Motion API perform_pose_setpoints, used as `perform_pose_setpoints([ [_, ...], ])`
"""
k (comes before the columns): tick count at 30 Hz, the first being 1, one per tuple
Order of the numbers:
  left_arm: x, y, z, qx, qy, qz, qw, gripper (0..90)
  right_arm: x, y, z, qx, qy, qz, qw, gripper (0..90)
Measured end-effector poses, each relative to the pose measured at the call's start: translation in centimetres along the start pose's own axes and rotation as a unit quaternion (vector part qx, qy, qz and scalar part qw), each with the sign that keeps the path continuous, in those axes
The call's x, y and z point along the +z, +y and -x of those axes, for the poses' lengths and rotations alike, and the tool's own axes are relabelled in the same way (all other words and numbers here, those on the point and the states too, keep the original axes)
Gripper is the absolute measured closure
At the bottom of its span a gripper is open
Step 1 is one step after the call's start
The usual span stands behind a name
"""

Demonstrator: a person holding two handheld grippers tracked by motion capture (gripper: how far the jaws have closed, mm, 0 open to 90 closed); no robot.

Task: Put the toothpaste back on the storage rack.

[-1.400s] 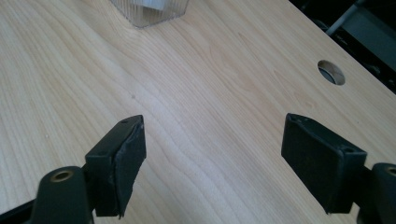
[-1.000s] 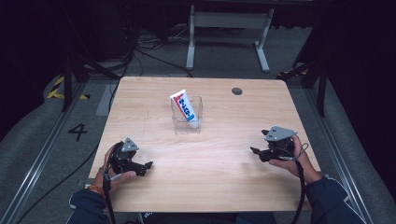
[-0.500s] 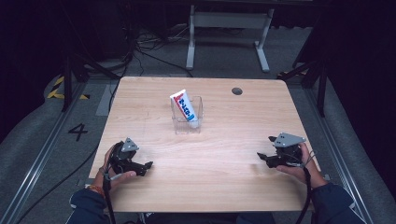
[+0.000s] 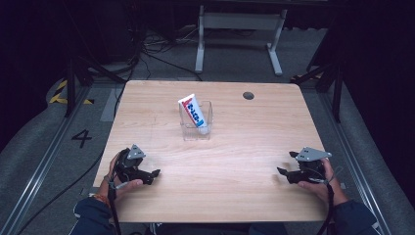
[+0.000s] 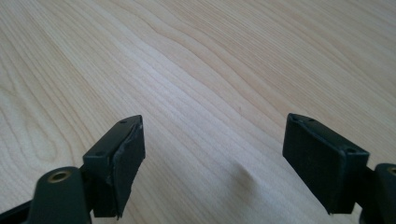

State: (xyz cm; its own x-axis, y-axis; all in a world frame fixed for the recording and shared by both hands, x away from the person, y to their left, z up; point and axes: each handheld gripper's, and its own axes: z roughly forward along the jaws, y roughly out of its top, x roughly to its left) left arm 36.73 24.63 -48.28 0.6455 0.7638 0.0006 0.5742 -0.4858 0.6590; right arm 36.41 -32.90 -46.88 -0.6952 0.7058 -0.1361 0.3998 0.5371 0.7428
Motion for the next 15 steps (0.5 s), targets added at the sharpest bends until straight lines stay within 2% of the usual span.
perform_pose_setpoints([
  [6, 0.0, 0.0, 0.0, -0.003, -0.002, 0.0, 1.0, 0.3, -0.3, -1.3, 0.4, 0.036, 0.004, -0.004, 0.9993, 21.6],
  [7, 0.0, 0.0, 0.0, -0.003, -0.002, 0.0, 1.0, 0.3, -0.3, -1.3, 0.4, 0.036, 0.004, -0.004, 0.9993, 21.6],
  [9, 0.0, 0.1, -0.1, 0.008, 0.0, 0.0, 1.0, 0.3, -0.4, -1.6, 0.5, 0.049, 0.006, -0.008, 0.9988, 21.4],
  [15, 0.0, 0.1, -0.1, 0.007, 0.0, 0.0, 1.0, 0.2, -0.2, -2.7, 0.9, 0.077, -0.001, -0.008, 0.997, 19.4],
])
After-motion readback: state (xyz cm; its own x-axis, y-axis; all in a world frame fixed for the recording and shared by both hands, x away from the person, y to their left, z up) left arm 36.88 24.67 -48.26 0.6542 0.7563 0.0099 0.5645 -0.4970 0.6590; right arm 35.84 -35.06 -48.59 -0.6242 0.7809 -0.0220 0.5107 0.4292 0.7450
